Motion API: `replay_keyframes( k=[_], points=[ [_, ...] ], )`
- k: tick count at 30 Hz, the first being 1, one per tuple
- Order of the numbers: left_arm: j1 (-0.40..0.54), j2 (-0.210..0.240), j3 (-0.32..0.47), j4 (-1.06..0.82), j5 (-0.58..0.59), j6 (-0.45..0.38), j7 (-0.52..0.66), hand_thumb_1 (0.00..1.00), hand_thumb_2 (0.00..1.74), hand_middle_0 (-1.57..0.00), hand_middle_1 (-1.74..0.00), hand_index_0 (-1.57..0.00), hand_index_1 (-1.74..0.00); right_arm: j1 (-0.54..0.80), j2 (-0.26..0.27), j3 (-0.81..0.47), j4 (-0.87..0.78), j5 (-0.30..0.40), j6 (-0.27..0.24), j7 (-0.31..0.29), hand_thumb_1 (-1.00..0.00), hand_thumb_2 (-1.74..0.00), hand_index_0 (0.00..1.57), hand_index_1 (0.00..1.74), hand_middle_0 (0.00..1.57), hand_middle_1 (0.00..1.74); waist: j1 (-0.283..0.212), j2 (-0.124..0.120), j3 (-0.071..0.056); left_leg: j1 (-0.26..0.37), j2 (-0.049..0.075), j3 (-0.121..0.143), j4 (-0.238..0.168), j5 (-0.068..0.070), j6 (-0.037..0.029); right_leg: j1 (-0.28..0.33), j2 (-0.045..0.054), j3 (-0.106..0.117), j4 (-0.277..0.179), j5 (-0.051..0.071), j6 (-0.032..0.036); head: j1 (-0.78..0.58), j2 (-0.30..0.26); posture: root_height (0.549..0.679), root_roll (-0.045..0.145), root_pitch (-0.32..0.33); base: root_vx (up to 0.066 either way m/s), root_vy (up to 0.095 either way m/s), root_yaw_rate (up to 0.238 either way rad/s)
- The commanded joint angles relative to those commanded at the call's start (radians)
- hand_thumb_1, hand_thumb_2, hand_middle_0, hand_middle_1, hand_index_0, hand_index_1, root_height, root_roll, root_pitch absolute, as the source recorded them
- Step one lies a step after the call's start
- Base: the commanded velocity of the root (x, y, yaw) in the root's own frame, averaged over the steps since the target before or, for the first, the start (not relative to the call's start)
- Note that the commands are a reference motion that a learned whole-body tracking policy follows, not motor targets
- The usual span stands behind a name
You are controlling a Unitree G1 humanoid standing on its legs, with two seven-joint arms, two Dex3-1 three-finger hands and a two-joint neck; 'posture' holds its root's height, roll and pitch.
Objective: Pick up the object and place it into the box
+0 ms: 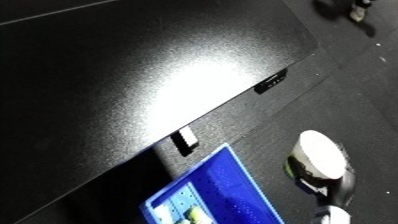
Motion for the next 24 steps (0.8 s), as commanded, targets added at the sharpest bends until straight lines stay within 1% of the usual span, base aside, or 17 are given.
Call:
replay_keyframes(
  k=[4, 5, 6, 7, 8, 9, 10, 11, 12, 14, 15, 17, 21, 24],
  points=[
    [-0.007, -0.002, -0.006, -0.005, 0.007, 0.008, 0.005, 0.00, 0.00, 0.00, 0.00, 0.00, 0.00, -0.030, 0.006, 0.051, 0.119, 0.036, 0.092, 0.083, -0.85, -1.48, 1.33, 1.48, 1.33, 1.48, 0.010, 0.010, 0.000, 0.002, -0.007, -0.006, -0.001, 0.003, 0.0024, 0.001, 0.0038, 0.001, -0.003, 0.006, -0.0027, 0.083, -0.047, 0.622, 0.051, 0.052, -0.018, -0.006, 0.026],
    [-0.010, -0.003, -0.009, -0.005, 0.008, 0.009, 0.005, 0.00, 0.00, 0.00, 0.00, 0.00, 0.00, -0.040, 0.006, 0.065, 0.148, 0.038, 0.116, 0.104, -0.85, -1.48, 1.33, 1.48, 1.33, 1.48, 0.013, 0.012, 0.000, 0.003, -0.008, -0.008, -0.001, 0.004, 0.0030, 0.001, 0.0046, 0.002, -0.004, 0.007, -0.0032, 0.101, -0.055, 0.622, 0.050, 0.051, -0.018, -0.010, 0.046],
    [-0.020, -0.005, -0.014, -0.002, 0.012, 0.010, 0.007, 0.00, 0.00, 0.00, 0.00, 0.00, 0.00, -0.061, 0.007, 0.091, 0.205, 0.041, 0.163, 0.150, -0.85, -1.48, 1.33, 1.48, 1.33, 1.48, 0.018, 0.017, 0.000, 0.003, -0.011, -0.011, 0.000, 0.004, 0.0042, 0.004, 0.0058, 0.003, -0.006, 0.010, -0.0034, 0.131, -0.067, 0.621, 0.050, 0.048, -0.013, -0.011, 0.042],
    [-0.020, -0.005, -0.014, -0.002, 0.012, 0.010, 0.007, 0.00, 0.00, 0.00, 0.00, 0.00, 0.00, -0.061, 0.007, 0.091, 0.205, 0.041, 0.163, 0.150, -0.85, -1.48, 1.33, 1.48, 1.33, 1.48, 0.018, 0.017, 0.000, 0.003, -0.011, -0.011, 0.000, 0.004, 0.0042, 0.004, 0.0058, 0.003, -0.006, 0.010, -0.0034, 0.131, -0.067, 0.621, 0.050, 0.048, -0.013, -0.011, 0.042],
    [-0.025, -0.007, -0.018, 0.000, 0.014, 0.011, 0.008, 0.00, 0.00, 0.00, 0.00, 0.00, 0.00, -0.072, 0.008, 0.105, 0.233, 0.039, 0.185, 0.170, -0.85, -1.48, 1.33, 1.48, 1.33, 1.48, 0.021, 0.019, 0.000, 0.004, -0.012, -0.013, 0.001, 0.004, 0.0049, 0.005, 0.0063, 0.003, -0.007, 0.011, -0.0036, 0.151, -0.075, 0.621, 0.050, 0.047, -0.010, -0.011, 0.042],
    [-0.034, -0.010, -0.023, 0.007, 0.021, 0.013, 0.012, 0.00, 0.00, 0.00, 0.00, 0.00, 0.00, -0.093, 0.009, 0.129, 0.287, 0.027, 0.224, 0.208, -0.85, -1.48, 1.33, 1.48, 1.33, 1.48, 0.027, 0.024, 0.000, 0.005, -0.015, -0.016, 0.003, 0.004, 0.0060, 0.007, 0.0070, 0.003, -0.009, 0.014, -0.0035, 0.181, -0.090, 0.621, 0.049, 0.044, -0.007, -0.011, 0.045],
    [-0.038, -0.012, -0.026, 0.010, 0.023, 0.014, 0.012, 0.00, 0.00, 0.00, 0.00, 0.00, 0.00, -0.103, 0.008, 0.139, 0.311, 0.020, 0.237, 0.221, -0.85, -1.48, 1.33, 1.48, 1.33, 1.48, 0.029, 0.026, 0.000, 0.006, -0.017, -0.017, 0.003, 0.005, 0.0065, 0.009, 0.0073, 0.004, -0.011, 0.016, -0.0036, 0.192, -0.095, 0.621, 0.049, 0.042, -0.003, -0.011, 0.044],
    [-0.038, -0.012, -0.026, 0.010, 0.023, 0.014, 0.012, 0.00, 0.00, 0.00, 0.00, 0.00, 0.00, -0.103, 0.008, 0.139, 0.311, 0.020, 0.237, 0.221, -0.85, -1.48, 1.33, 1.48, 1.33, 1.48, 0.029, 0.026, 0.000, 0.006, -0.017, -0.017, 0.003, 0.005, 0.0065, 0.009, 0.0073, 0.004, -0.011, 0.016, -0.0036, 0.192, -0.095, 0.621, 0.049, 0.042, -0.003, -0.011, 0.044],
    [-0.044, -0.014, -0.033, 0.016, 0.029, 0.017, 0.013, 0.00, 0.00, 0.00, 0.00, 0.00, 0.00, -0.124, 0.007, 0.157, 0.360, 0.004, 0.258, 0.246, -0.85, -1.48, 1.33, 1.48, 1.33, 1.48, 0.036, 0.032, 0.000, 0.007, -0.020, -0.020, 0.005, 0.005, 0.0072, 0.012, 0.0075, 0.004, -0.013, 0.019, -0.0034, 0.217, -0.108, 0.621, 0.048, 0.039, -0.004, -0.013, 0.052],
    [-0.046, -0.015, -0.038, 0.018, 0.030, 0.019, 0.013, 0.00, 0.00, 0.00, 0.00, 0.00, 0.00, -0.134, 0.005, 0.164, 0.381, -0.004, 0.263, 0.252, -0.85, -1.48, 1.33, 1.48, 1.33, 1.48, 0.039, 0.035, 0.000, 0.007, -0.021, -0.021, 0.006, 0.006, 0.0073, 0.013, 0.0073, 0.004, -0.013, 0.020, -0.0032, 0.226, -0.115, 0.621, 0.048, 0.037, -0.003, -0.014, 0.052],
    [-0.051, -0.015, -0.047, 0.021, 0.032, 0.023, 0.012, 0.00, 0.00, 0.00, 0.00, 0.00, 0.00, -0.156, 0.003, 0.179, 0.422, -0.024, 0.276, 0.256, -0.75, -1.30, 1.18, 1.30, 1.18, 1.30, 0.046, 0.042, 0.000, 0.007, -0.024, -0.025, 0.009, 0.007, 0.0074, 0.015, 0.0066, 0.003, -0.013, 0.021, -0.0031, 0.246, -0.124, 0.621, 0.048, 0.034, -0.007, -0.015, 0.066],
    [-0.055, -0.015, -0.058, 0.023, 0.032, 0.026, 0.010, 0.00, 0.00, 0.00, 0.00, 0.00, 0.00, -0.176, 0.003, 0.192, 0.451, -0.039, 0.293, 0.258, -0.65, -1.13, 1.02, 1.13, 1.02, 1.13, 0.052, 0.048, 0.000, 0.007, -0.026, -0.027, 0.011, 0.008, 0.0067, 0.017, 0.0057, 0.003, -0.010, 0.021, -0.0033, 0.258, -0.133, 0.621, 0.048, 0.030, -0.004, -0.014, 0.070],
    [-0.061, -0.015, -0.073, 0.024, 0.038, 0.031, 0.006, 0.00, 0.00, 0.00, 0.00, 0.00, 0.00, -0.208, 0.004, 0.214, 0.497, -0.068, 0.323, 0.285, -0.45, -0.78, 0.71, 0.78, 0.71, 0.78, 0.065, 0.060, 0.000, 0.009, -0.032, -0.032, 0.011, 0.012, 0.0047, 0.021, 0.0048, 0.004, -0.006, 0.019, -0.0043, 0.280, -0.146, 0.621, 0.049, 0.024, 0.002, -0.012, 0.082],
    [-0.067, -0.015, -0.083, 0.025, 0.044, 0.037, 0.005, 0.00, 0.00, 0.00, 0.00, 0.00, 0.00, -0.229, 0.008, 0.237, 0.525, -0.100, 0.330, 0.298, -0.30, -0.52, 0.47, 0.52, 0.47, 0.52, 0.074, 0.066, 0.000, 0.011, -0.036, -0.034, 0.008, 0.015, 0.0032, 0.024, 0.0030, 0.003, -0.006, 0.019, -0.0039, 0.297, -0.149, 0.621, 0.050, 0.020, 0.005, -0.017, 0.085]
  ],
)
